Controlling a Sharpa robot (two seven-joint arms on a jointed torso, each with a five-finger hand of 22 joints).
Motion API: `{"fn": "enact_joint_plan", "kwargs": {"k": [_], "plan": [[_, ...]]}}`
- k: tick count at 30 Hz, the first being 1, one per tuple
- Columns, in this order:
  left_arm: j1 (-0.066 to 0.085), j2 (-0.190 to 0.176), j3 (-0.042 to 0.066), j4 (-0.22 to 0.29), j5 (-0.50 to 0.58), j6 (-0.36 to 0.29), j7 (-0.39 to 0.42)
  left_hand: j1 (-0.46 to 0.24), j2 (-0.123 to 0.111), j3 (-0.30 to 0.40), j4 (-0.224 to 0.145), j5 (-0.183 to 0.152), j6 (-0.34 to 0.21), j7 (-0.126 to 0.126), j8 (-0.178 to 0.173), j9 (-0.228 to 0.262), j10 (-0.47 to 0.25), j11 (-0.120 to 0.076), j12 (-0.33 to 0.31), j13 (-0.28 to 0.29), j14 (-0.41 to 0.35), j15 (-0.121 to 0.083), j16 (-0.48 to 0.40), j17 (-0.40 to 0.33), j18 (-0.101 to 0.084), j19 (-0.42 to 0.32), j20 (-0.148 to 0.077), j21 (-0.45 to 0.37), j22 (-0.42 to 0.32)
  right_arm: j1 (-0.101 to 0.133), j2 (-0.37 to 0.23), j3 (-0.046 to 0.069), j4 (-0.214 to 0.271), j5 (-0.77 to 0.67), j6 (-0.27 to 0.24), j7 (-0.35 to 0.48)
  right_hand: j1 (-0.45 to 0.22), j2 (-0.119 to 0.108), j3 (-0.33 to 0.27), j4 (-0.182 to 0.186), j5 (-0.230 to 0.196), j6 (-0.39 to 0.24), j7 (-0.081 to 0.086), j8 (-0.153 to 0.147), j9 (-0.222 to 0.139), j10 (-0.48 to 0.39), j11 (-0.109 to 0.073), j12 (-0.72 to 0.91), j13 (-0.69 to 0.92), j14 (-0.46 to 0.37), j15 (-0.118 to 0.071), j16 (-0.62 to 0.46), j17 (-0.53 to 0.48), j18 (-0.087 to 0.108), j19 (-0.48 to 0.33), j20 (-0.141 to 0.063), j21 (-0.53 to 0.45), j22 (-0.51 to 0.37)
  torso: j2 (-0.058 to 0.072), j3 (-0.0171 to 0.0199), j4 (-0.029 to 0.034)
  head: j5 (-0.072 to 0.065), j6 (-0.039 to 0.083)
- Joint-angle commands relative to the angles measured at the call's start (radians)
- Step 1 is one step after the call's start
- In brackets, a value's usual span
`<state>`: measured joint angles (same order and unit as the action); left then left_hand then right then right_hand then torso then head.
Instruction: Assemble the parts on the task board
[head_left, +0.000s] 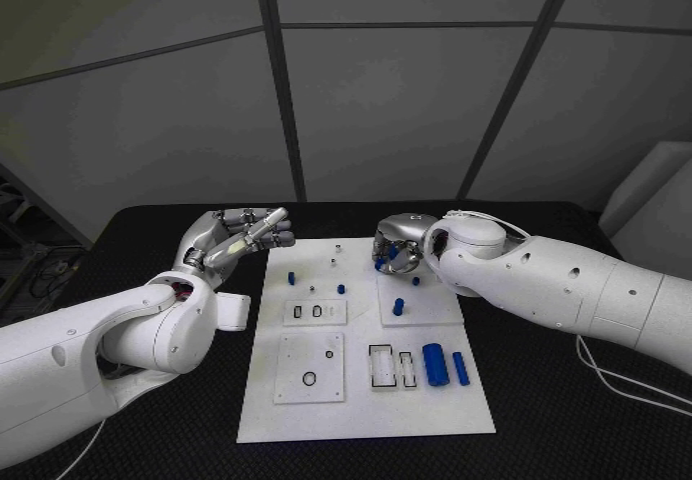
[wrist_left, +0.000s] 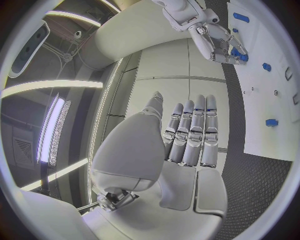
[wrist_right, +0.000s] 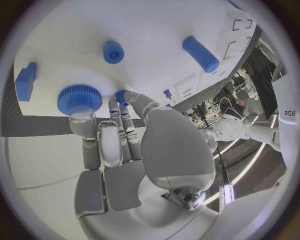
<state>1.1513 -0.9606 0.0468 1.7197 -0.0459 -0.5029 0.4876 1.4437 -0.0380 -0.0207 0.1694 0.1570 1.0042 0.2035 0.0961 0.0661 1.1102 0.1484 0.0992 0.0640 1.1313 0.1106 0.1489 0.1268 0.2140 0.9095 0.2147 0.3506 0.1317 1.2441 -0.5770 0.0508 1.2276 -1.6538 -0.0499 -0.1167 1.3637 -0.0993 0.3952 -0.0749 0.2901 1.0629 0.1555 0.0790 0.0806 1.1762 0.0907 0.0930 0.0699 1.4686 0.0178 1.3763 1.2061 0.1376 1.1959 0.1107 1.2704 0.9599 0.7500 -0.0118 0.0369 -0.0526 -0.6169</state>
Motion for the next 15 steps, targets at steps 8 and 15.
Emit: {"fn": "enact_joint_plan", "kwargs": {"k": [8, 15], "plan": [[0.001, -0.003, 0.001, 0.003, -0.006, 0.016, 0.004, -0.004, 0.006, -0.004, -0.004, -0.003, 0.002, 0.005, -0.007, -0.001, -0.002, 0.006, -0.005, 0.001, -0.009, 0.001, -0.004, -0.001, -0.031, 0.0, 0.008, -0.005, -0.002, 0.001, -0.007, 0.0, 0.011, -0.006, -0.102, 0.014, 0.027, 0.033, 0.046, -0.01, -0.04, 0.052, -0.009, 0.02, 0.011, 0.052, -0.014, 0.015, 0.007, 0.047, -0.017, 0.02, 0.021, -0.024, 0.021, -0.01, 0.032, 0.039, 0.001, 0.0003, -0.0001, 0.001, -0.001], [0.001, -0.008, 0.001, 0.003, -0.006, 0.018, 0.004, -0.004, 0.007, -0.005, -0.004, -0.004, 0.001, 0.006, -0.009, -0.001, -0.003, 0.007, -0.007, 0.0, -0.009, 0.001, -0.005, -0.001, -0.031, 0.0, 0.008, -0.006, -0.003, 0.001, -0.022, 0.0, 0.051, 0.003, -0.195, 0.015, 0.03, 0.031, 0.055, -0.015, -0.041, 0.057, -0.009, 0.02, 0.012, 0.057, -0.015, 0.013, 0.008, 0.048, -0.018, 0.024, 0.025, -0.025, 0.024, -0.011, 0.039, 0.047, 0.001, -0.0008, -0.0005, 0.002, 0.005]]}}
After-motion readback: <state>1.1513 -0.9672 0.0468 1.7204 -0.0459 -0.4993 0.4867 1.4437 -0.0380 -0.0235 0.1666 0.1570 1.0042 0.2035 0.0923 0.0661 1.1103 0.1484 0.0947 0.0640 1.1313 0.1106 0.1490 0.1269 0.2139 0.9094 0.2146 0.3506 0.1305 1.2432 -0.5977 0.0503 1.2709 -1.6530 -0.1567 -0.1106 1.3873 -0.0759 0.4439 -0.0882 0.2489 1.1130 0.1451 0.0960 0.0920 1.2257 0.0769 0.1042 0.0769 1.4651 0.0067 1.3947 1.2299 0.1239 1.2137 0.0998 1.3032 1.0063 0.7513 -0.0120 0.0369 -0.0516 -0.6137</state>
